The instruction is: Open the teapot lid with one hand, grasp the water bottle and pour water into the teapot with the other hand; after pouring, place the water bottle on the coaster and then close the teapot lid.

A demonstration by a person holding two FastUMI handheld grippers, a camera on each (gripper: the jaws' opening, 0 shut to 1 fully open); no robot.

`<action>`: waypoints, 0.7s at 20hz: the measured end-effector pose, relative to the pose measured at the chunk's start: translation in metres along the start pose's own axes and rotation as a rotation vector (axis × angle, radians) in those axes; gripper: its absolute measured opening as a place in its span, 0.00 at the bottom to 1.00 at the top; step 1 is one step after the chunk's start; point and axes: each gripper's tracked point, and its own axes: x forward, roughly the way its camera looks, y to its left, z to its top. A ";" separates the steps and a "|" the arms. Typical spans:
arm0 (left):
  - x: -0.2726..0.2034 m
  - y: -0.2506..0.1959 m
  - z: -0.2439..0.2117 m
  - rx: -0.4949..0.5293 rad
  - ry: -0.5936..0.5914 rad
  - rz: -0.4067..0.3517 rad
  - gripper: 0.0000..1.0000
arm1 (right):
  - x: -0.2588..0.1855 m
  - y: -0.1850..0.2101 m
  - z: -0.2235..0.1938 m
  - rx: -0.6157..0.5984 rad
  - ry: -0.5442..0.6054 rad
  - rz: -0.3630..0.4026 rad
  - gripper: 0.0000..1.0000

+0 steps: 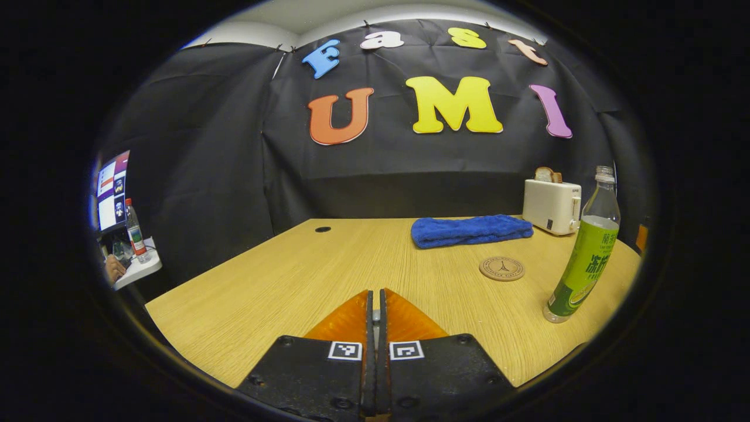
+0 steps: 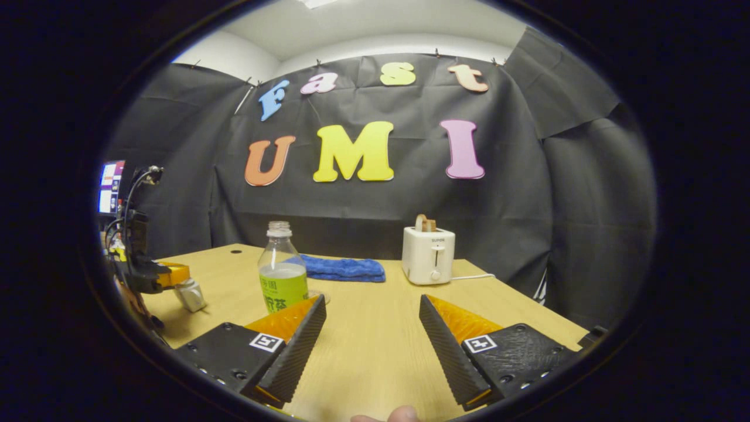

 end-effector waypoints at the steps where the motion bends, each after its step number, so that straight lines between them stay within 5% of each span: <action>1: -0.002 0.000 0.002 0.002 -0.003 -0.002 0.03 | 0.001 0.003 0.000 0.010 0.001 0.009 0.99; 10: -0.029 0.003 0.043 -0.019 -0.104 -0.048 0.03 | 0.003 0.064 -0.017 0.030 0.035 0.177 0.95; 14: -0.045 0.003 0.056 -0.015 -0.141 -0.059 0.03 | 0.021 0.086 -0.026 0.022 0.062 0.190 0.95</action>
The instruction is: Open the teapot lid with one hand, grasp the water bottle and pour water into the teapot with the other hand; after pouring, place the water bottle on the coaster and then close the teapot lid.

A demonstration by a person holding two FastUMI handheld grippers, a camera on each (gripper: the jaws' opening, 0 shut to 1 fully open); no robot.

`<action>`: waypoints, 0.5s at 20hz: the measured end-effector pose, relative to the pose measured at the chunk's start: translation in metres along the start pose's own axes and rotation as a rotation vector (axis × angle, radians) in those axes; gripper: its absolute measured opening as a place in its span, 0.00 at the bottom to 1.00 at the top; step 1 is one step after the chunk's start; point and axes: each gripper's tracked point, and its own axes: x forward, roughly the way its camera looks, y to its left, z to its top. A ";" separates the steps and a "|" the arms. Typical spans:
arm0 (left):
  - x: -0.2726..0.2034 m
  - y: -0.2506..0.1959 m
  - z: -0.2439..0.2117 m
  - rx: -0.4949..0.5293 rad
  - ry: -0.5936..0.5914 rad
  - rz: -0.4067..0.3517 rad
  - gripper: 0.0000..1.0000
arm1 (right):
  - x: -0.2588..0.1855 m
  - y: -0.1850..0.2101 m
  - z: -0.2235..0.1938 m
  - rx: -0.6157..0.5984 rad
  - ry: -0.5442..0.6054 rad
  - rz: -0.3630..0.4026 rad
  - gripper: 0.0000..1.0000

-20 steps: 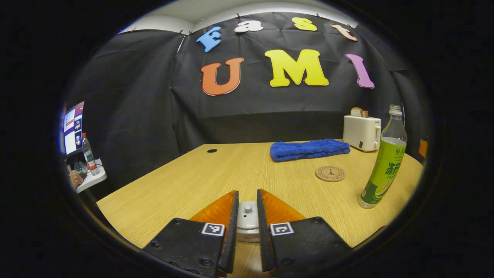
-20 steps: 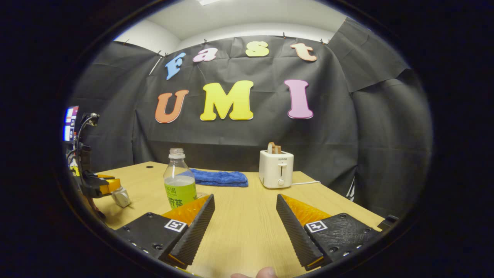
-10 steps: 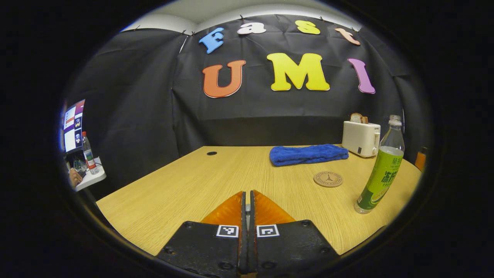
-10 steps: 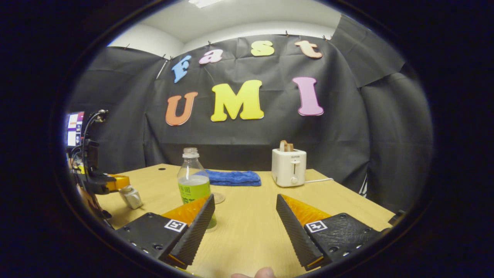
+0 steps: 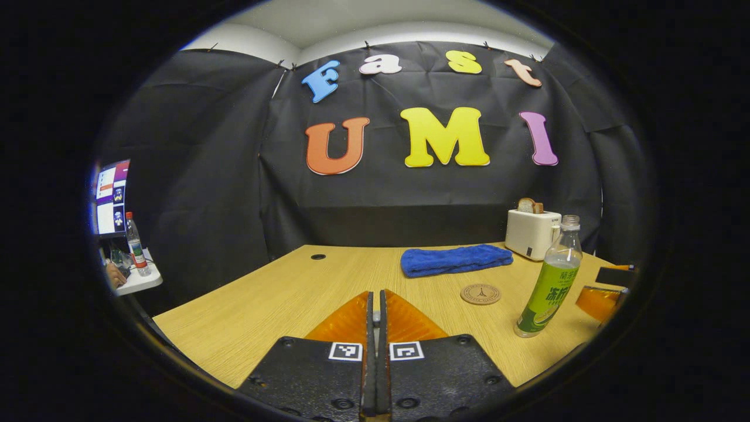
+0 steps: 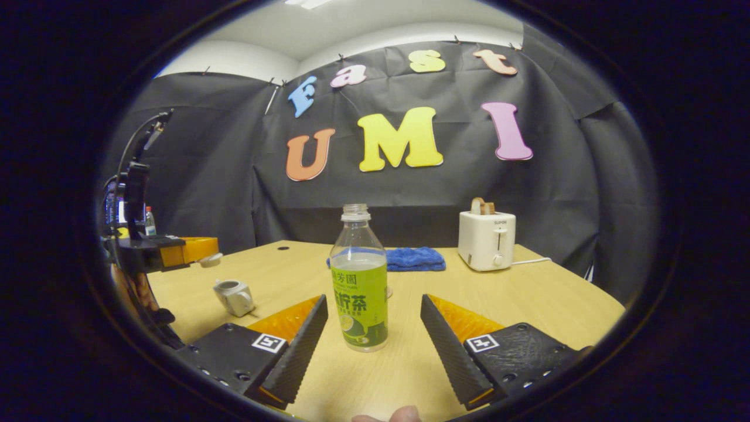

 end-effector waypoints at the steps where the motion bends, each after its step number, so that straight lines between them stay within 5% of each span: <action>1: -0.003 -0.001 0.003 -0.001 -0.003 -0.007 0.02 | 0.008 0.002 0.000 -0.005 0.004 -0.009 0.95; 10: -0.017 0.021 0.025 -0.021 -0.068 0.038 0.03 | 0.049 0.011 -0.005 -0.018 0.031 -0.048 0.95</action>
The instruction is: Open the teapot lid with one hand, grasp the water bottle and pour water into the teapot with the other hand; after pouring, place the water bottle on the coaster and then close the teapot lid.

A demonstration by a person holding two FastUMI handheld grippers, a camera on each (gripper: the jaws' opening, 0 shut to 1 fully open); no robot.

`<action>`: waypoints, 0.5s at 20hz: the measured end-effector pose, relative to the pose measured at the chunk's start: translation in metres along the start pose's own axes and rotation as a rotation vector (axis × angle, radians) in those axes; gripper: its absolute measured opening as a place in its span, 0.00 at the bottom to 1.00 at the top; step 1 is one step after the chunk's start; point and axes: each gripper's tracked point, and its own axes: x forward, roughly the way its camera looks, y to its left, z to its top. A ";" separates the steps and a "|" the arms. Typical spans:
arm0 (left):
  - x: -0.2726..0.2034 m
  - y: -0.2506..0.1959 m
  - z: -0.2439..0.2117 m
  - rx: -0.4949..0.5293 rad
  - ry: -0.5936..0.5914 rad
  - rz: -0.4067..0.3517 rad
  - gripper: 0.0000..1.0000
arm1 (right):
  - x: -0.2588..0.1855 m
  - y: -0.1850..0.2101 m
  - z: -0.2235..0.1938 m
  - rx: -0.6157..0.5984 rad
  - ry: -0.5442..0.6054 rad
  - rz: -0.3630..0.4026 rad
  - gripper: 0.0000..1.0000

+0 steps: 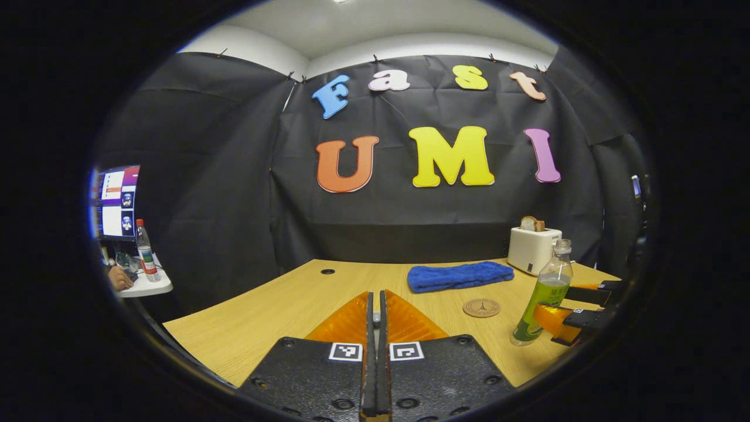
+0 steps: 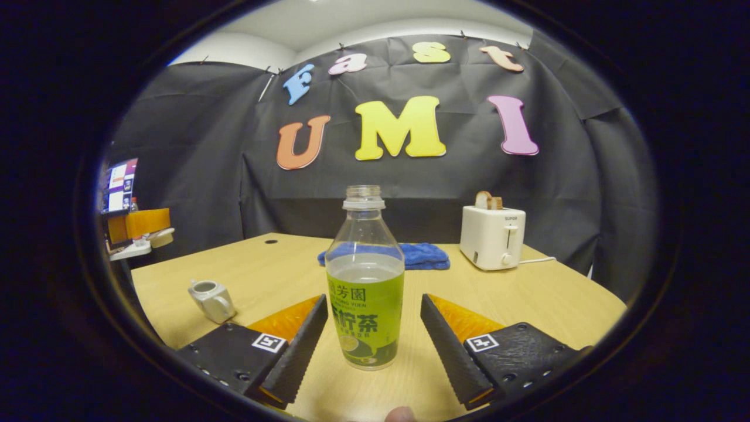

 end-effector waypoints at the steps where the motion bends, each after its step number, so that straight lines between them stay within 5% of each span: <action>1: 0.000 0.003 -0.002 0.001 0.003 0.005 0.02 | 0.002 0.001 -0.002 -0.005 0.003 -0.004 0.95; 3: 0.002 0.005 -0.009 0.002 0.026 0.001 0.02 | 0.006 -0.001 -0.004 -0.001 0.013 -0.017 0.93; 5: 0.001 0.009 -0.013 0.003 0.036 -0.007 0.03 | 0.007 0.000 -0.002 -0.001 0.017 -0.027 0.75; 10: 0.002 0.016 -0.017 -0.011 0.040 -0.020 0.03 | 0.012 0.022 0.004 -0.216 0.059 0.038 0.69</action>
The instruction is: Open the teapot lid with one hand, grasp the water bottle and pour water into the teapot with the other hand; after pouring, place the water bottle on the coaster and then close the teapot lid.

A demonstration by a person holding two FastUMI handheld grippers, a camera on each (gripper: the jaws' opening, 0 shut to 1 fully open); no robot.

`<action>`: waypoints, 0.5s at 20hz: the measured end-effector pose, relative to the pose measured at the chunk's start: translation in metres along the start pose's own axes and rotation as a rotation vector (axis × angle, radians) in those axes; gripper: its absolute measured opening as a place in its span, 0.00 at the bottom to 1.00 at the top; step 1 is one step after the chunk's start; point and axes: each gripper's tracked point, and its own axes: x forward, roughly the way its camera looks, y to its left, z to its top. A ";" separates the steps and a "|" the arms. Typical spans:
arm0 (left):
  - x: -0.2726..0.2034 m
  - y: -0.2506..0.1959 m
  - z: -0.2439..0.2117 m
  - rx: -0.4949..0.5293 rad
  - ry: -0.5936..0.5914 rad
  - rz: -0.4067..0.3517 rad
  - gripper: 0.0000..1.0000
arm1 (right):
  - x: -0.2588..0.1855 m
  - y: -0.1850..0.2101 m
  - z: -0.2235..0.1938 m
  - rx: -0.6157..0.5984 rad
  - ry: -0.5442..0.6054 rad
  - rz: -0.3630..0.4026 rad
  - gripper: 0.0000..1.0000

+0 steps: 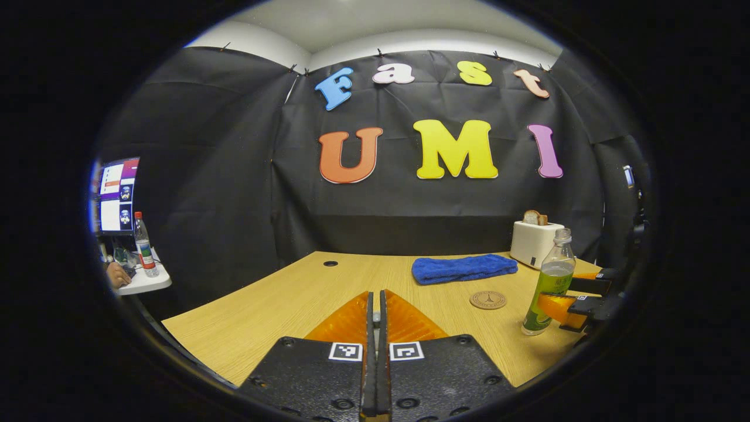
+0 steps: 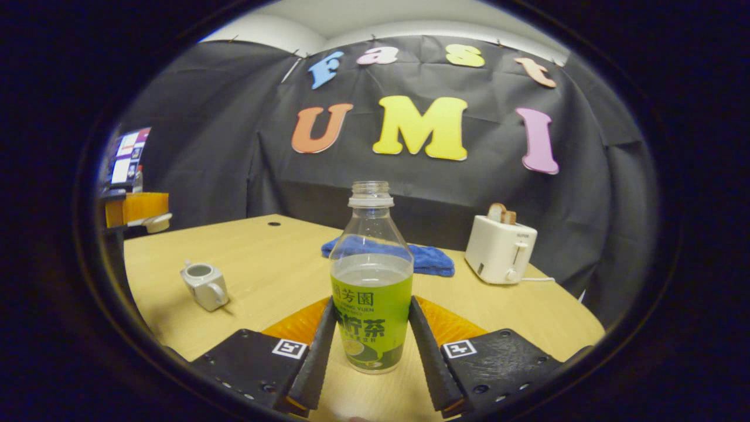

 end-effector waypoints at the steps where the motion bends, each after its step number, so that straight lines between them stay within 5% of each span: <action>1: 0.000 0.002 -0.001 -0.003 0.001 -0.004 0.03 | 0.002 0.006 0.001 -0.053 0.016 0.021 0.66; 10: -0.003 0.023 -0.009 0.027 0.004 -0.034 0.03 | 0.017 0.050 0.022 -0.583 0.058 0.090 0.65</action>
